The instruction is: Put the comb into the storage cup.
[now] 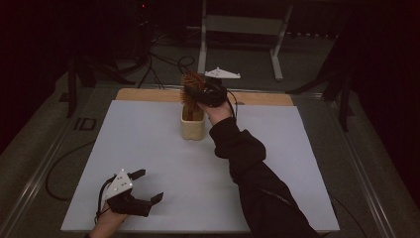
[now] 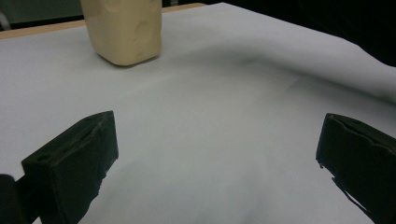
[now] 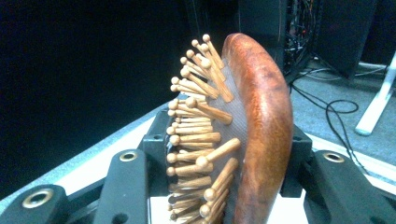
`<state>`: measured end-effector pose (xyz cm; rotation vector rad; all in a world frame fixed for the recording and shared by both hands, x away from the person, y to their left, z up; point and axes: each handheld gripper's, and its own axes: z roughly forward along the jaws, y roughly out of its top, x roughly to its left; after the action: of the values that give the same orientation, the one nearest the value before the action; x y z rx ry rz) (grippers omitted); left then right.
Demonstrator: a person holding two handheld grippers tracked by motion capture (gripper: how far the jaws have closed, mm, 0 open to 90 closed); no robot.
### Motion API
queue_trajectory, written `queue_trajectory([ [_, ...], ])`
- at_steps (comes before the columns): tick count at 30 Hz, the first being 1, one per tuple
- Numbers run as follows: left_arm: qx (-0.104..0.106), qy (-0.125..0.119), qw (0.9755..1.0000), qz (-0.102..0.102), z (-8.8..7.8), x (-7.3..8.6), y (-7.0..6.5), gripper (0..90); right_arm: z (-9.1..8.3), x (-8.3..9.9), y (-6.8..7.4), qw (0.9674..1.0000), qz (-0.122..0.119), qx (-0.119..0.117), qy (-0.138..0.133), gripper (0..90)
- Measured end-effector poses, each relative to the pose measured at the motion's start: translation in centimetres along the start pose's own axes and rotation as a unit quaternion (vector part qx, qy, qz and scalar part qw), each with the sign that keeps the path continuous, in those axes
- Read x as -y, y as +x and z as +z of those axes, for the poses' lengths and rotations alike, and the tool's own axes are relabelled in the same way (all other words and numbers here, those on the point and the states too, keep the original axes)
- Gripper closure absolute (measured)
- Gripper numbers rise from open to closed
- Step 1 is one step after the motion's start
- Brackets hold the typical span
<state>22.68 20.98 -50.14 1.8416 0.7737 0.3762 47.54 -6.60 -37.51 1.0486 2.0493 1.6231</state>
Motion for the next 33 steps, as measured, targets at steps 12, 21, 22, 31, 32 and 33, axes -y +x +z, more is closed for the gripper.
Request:
queue_trajectory([
  [12, 0.001, -0.003, 1.0000, 0.000, -0.1, 0.0, 0.0, 0.0, 0.3, 1.5, -0.5, 0.9999, 0.015, -0.002, 0.008, 51.1],
  [21, 0.004, -0.003, 1.0000, -0.002, 0.0, 0.0, 0.0, 0.0, 0.1, 1.9, -1.2, 0.9994, 0.031, -0.011, 0.008, 48.7],
  [22, 0.004, -0.003, 1.0000, -0.001, 0.0, 0.0, 0.0, 0.0, 0.1, 1.8, -1.3, 0.9994, 0.033, -0.011, 0.010, 48.3],
  [31, 0.009, -0.003, 1.0000, -0.002, 0.3, -0.1, 0.0, 0.0, -0.5, 2.1, -3.0, 0.9985, 0.048, -0.008, 0.024, 45.6],
  [32, 0.010, -0.001, 0.9999, -0.001, 0.4, -0.1, 0.0, 0.0, -0.5, 2.1, -3.1, 0.9985, 0.048, -0.005, 0.026, 45.3],
  [33, 0.012, -0.001, 0.9999, -0.001, 0.4, -0.1, 0.0, 0.0, -0.6, 2.1, -3.2, 0.9984, 0.048, -0.005, 0.029, 44.9],
])
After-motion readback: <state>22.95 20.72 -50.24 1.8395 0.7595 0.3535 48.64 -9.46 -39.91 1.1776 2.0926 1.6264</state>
